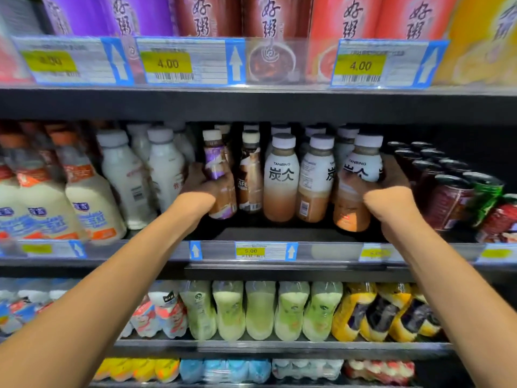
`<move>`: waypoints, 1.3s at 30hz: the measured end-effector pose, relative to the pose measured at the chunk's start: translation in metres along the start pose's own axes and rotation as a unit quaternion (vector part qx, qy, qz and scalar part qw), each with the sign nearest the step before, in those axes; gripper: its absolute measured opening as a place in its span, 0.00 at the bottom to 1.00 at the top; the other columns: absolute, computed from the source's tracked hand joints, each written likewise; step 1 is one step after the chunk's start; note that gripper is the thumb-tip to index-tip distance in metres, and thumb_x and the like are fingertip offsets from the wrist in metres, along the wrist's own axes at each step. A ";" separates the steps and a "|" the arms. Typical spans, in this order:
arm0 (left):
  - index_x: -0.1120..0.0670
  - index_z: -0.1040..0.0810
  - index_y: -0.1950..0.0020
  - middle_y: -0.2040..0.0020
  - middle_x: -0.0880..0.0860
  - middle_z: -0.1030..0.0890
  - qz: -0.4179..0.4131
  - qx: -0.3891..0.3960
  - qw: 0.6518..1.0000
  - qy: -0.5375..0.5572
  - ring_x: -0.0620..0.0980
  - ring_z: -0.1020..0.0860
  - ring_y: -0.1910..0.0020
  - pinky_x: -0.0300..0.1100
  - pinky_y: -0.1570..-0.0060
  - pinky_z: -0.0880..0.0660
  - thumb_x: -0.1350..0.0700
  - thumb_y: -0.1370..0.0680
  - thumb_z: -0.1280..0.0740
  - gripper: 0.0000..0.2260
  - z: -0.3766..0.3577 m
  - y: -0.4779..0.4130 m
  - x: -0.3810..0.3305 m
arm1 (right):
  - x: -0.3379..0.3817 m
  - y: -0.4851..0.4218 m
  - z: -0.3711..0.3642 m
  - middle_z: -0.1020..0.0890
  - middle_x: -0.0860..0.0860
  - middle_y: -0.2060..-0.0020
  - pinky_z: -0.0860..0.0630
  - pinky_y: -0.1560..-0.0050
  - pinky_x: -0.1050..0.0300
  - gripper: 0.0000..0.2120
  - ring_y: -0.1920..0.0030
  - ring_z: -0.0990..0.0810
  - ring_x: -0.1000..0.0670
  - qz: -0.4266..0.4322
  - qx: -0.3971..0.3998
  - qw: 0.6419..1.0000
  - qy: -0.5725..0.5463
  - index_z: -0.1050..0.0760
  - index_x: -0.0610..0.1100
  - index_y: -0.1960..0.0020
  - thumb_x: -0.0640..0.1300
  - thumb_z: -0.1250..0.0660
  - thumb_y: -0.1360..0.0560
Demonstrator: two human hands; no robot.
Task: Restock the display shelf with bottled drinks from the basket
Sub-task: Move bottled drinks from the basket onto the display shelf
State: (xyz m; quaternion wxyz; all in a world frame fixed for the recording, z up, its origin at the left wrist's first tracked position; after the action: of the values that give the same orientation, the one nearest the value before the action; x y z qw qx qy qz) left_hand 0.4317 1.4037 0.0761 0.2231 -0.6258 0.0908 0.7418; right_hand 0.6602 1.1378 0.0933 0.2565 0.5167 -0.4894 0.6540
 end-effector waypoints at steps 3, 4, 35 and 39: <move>0.52 0.28 0.55 0.50 0.56 0.21 -0.034 0.002 0.999 0.008 0.52 0.22 0.50 0.50 0.43 0.25 0.61 0.26 0.25 0.12 -0.001 -0.010 0.009 | -0.013 -0.003 -0.003 0.16 0.52 0.52 0.19 0.52 0.53 0.25 0.52 0.16 0.53 -0.022 0.012 1.000 0.011 0.27 0.45 0.38 0.39 0.21 0.32; 0.53 0.28 0.51 0.49 0.54 0.21 -0.044 0.001 0.999 -0.010 0.52 0.22 0.50 0.48 0.44 0.25 0.60 0.27 0.25 0.13 -0.002 -0.012 0.008 | -0.017 -0.005 -0.003 0.15 0.52 0.50 0.19 0.50 0.49 0.27 0.50 0.16 0.51 -0.026 0.013 0.999 0.017 0.26 0.45 0.37 0.40 0.20 0.33; 0.54 0.34 0.32 0.40 0.53 0.23 -0.045 0.005 0.989 -0.138 0.55 0.23 0.43 0.47 0.42 0.28 0.48 0.26 0.26 0.28 -0.003 -0.016 0.006 | -0.026 -0.020 -0.011 0.21 0.51 0.40 0.24 0.43 0.53 0.40 0.41 0.22 0.52 -0.049 0.057 0.994 0.077 0.36 0.47 0.25 0.46 0.21 0.33; 0.56 0.36 0.29 0.35 0.56 0.24 -0.045 0.015 0.985 -0.164 0.58 0.24 0.38 0.45 0.42 0.30 0.47 0.27 0.26 0.32 -0.005 -0.010 0.001 | -0.023 -0.013 -0.008 0.23 0.50 0.37 0.26 0.36 0.47 0.45 0.37 0.24 0.48 -0.073 0.051 0.987 0.134 0.42 0.46 0.23 0.48 0.21 0.32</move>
State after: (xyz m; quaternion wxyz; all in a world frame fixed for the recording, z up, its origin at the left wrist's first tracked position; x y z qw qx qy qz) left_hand 0.4403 1.4106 0.0754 0.2772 -0.4956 0.0355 0.8224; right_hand 0.6759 1.1537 0.0771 0.3402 0.4716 -0.3776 0.7206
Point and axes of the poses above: each hand's wrist, its own y-axis away from the middle knuckle, its own z-axis out of the back of the hand, x = y × z, the point moved 10 cm from there along -y, towards the middle knuckle
